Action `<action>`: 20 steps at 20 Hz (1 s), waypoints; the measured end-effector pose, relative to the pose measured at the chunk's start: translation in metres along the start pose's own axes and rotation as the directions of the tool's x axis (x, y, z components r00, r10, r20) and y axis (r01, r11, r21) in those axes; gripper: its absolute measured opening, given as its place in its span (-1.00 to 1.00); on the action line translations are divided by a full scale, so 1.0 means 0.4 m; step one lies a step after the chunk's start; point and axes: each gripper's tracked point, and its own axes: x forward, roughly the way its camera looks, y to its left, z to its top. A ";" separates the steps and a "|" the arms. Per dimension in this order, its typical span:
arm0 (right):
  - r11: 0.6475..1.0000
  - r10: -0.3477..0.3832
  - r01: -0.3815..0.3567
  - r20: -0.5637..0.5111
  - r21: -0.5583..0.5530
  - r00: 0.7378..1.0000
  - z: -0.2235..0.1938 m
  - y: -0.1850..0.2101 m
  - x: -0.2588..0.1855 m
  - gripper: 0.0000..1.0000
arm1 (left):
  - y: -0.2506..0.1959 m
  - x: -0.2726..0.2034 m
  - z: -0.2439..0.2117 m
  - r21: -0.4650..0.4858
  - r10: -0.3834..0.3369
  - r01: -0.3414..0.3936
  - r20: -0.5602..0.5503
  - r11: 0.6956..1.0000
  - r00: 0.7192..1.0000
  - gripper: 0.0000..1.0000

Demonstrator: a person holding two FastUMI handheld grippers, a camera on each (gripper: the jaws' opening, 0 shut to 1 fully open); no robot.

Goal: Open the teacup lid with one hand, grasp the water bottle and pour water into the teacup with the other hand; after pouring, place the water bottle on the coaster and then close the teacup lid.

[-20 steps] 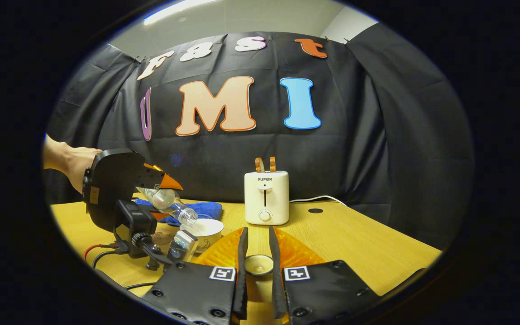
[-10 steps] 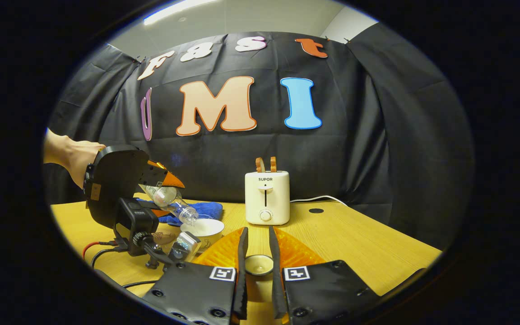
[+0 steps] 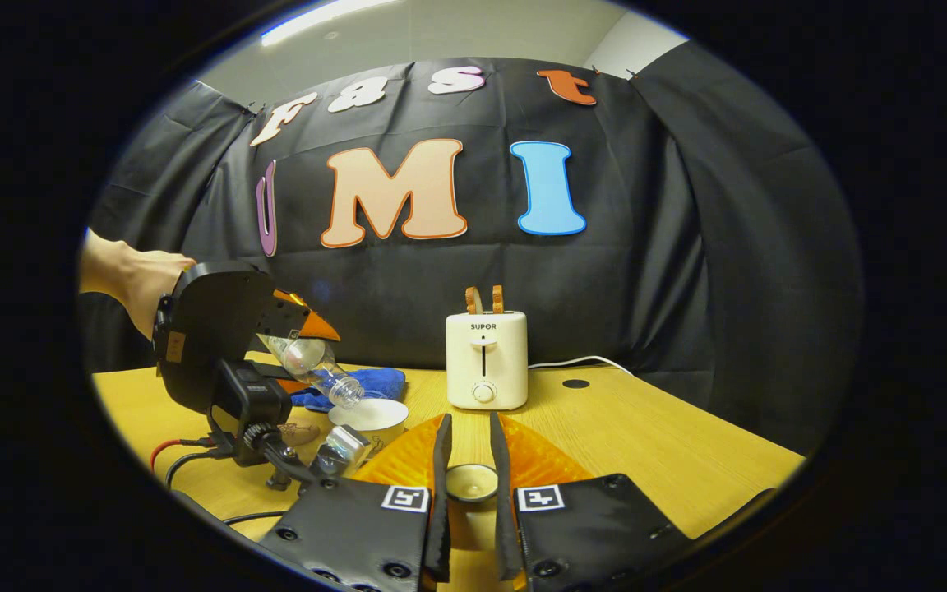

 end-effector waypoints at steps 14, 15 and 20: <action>1.000 0.001 -0.001 0.001 -0.003 1.000 0.001 0.001 0.000 -0.51 | -0.013 0.007 -0.010 -0.030 -0.019 0.018 -0.002 0.999 1.000 0.34; 1.000 0.001 -0.001 0.000 -0.002 1.000 0.002 0.001 0.000 -0.51 | -0.015 0.009 -0.008 -0.041 -0.017 0.017 0.002 0.999 1.000 0.34; 1.000 0.001 -0.001 0.000 -0.002 1.000 0.001 0.002 0.000 -0.51 | -0.003 0.000 0.015 -0.365 0.034 -0.011 0.057 0.931 0.998 0.29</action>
